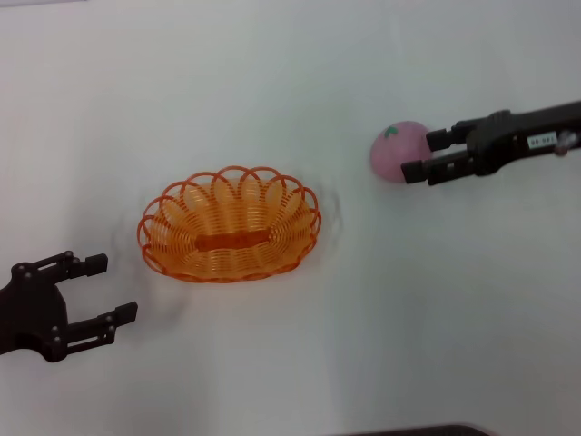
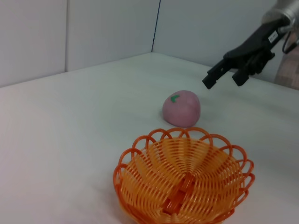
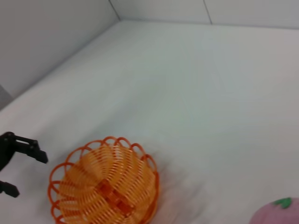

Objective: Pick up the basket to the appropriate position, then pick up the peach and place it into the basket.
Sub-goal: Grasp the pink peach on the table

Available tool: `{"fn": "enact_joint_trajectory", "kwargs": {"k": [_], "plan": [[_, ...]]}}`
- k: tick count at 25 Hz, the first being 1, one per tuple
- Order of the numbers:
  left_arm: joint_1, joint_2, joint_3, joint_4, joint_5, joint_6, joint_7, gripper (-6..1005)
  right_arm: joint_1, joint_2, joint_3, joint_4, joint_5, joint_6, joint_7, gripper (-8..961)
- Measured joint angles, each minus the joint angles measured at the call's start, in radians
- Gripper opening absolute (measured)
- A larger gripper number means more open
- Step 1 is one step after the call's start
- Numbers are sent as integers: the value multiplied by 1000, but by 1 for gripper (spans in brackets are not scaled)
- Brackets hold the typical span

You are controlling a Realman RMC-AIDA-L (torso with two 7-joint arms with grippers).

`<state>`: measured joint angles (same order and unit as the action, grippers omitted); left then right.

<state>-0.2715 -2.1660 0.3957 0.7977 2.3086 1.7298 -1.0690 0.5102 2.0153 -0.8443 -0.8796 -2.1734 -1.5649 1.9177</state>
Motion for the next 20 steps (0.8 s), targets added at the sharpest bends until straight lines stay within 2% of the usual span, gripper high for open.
{"fn": "enact_joint_trajectory", "kwargs": {"k": [5, 8, 14, 20], "plan": [[-4, 1, 1, 0, 0, 0, 0, 764, 88, -1, 14, -66, -136, -47, 134, 946], [-5, 2, 2, 0, 0, -1, 0, 764, 139, 6, 22, -102, -230, -64, 190, 946], [-10, 3, 2, 0, 3, -3, 0, 762, 242, 31, 18, -142, -433, -83, 235, 945], [-11, 3, 2, 0, 3, 2, 0, 761, 308, 59, -65, -159, -583, -80, 217, 946]]}}
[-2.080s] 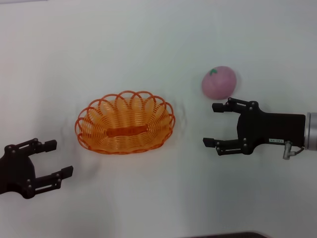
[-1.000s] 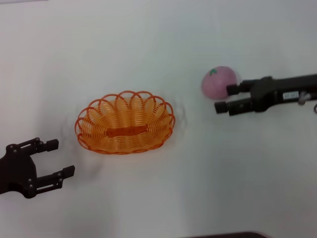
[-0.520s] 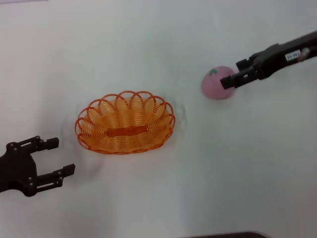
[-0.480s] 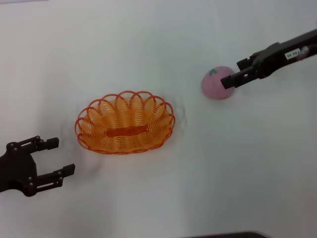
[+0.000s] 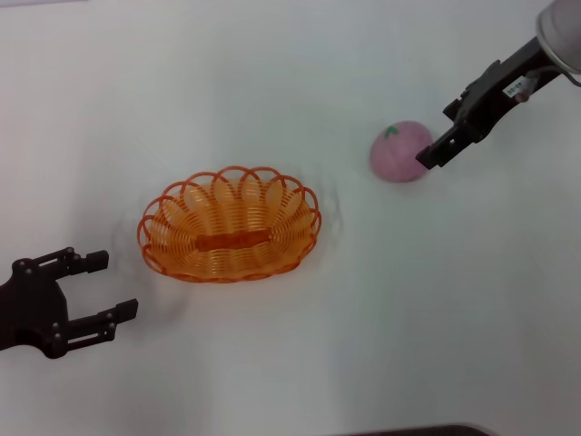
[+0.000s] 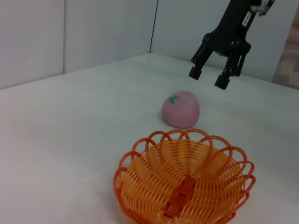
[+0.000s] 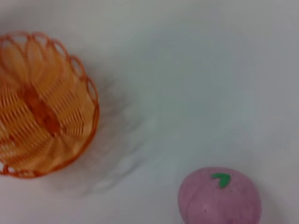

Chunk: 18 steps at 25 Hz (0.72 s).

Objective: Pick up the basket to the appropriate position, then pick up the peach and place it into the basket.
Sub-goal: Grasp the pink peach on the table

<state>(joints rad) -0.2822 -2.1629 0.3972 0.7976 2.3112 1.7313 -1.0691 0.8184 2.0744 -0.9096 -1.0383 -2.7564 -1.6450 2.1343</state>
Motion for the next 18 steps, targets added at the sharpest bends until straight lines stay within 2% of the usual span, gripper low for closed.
{"fn": "enact_joint_trajectory", "kwargs": {"k": [5, 18], "plan": [[0, -1, 0, 0, -1, 1, 0, 760, 25, 11, -61, -3, -51, 22, -11, 946], [-2, -2, 0, -10, 1, -2, 0, 758, 20, 16, -123, 44, -47, 127, -25, 945]]}}
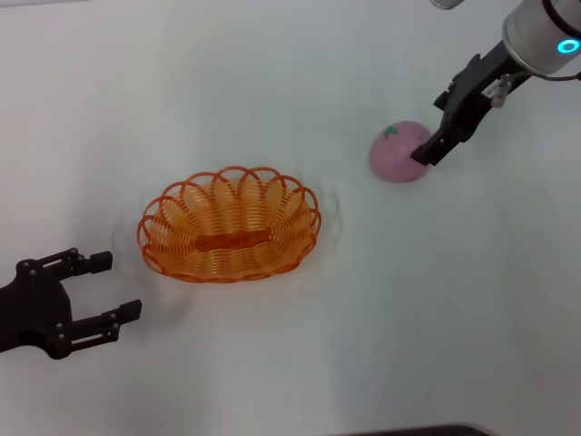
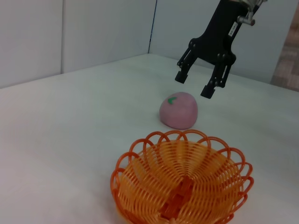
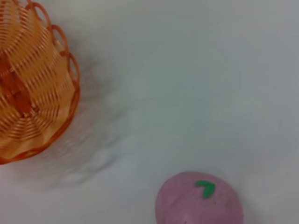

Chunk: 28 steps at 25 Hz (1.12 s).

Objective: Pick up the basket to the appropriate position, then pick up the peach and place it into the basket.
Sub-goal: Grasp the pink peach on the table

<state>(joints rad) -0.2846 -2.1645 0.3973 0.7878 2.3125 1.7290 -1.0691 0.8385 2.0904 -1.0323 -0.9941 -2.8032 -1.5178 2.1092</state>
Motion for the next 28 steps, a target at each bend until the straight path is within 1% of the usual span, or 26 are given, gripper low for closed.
{"fn": "enact_joint_trajectory", "kwargs": {"k": [9, 14, 22, 28], "plan": [[0, 0, 0, -2, -1, -3, 0, 756, 12, -2, -4, 113, 51, 104, -14, 946], [-1, 0, 0, -11, 3, -6, 0, 755, 16, -3, -5, 151, 52, 132, -19, 945], [-1, 0, 0, -12, 5, -6, 0, 753, 25, -1, -5, 190, 51, 170, -22, 946], [-1, 0, 0, -12, 5, -5, 0, 752, 25, 0, -8, 191, 51, 172, -22, 946]]}}
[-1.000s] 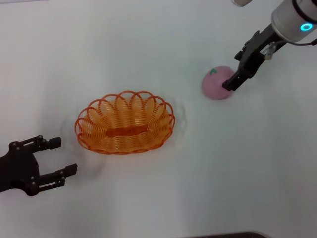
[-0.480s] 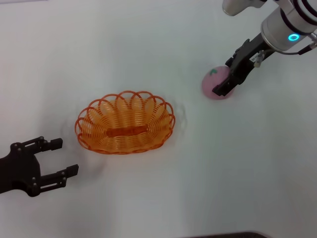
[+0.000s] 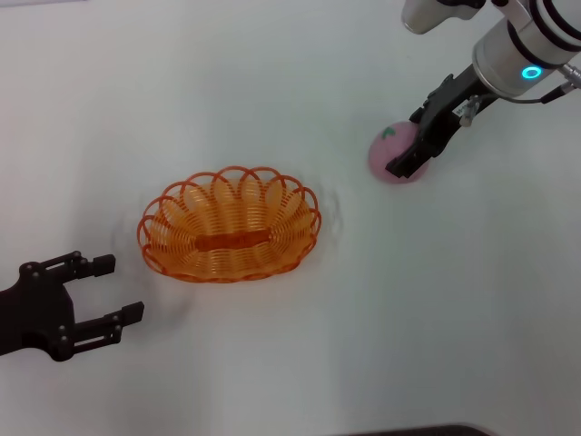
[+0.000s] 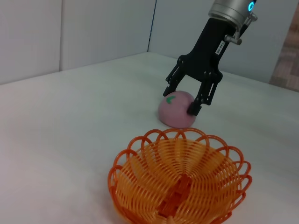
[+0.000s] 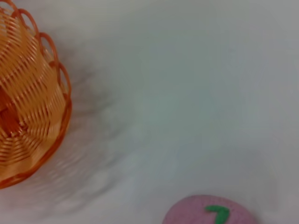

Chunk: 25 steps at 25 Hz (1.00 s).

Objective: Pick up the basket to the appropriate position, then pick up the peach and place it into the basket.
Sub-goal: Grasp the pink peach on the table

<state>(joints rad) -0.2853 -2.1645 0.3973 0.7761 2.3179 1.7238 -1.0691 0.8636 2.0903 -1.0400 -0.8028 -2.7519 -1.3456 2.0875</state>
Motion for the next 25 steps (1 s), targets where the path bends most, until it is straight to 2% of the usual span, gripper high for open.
{"fn": "enact_joint_trajectory", "kwargs": {"k": [9, 14, 22, 25], "plan": [[0, 1, 0, 0, 0, -1, 0, 751, 3, 0, 0, 8, 25, -1, 7, 945], [1, 2, 0, 2, 1, -1, 0, 751, 3, 0, -6, 8, 29, 2, 11, 878], [1, 2, 0, 8, 2, 5, -1, 751, 7, 1, -6, 8, 29, 2, 12, 659], [1, 2, 0, 7, 2, 3, -1, 751, 7, 0, -6, 8, 29, 2, 12, 540]]}}
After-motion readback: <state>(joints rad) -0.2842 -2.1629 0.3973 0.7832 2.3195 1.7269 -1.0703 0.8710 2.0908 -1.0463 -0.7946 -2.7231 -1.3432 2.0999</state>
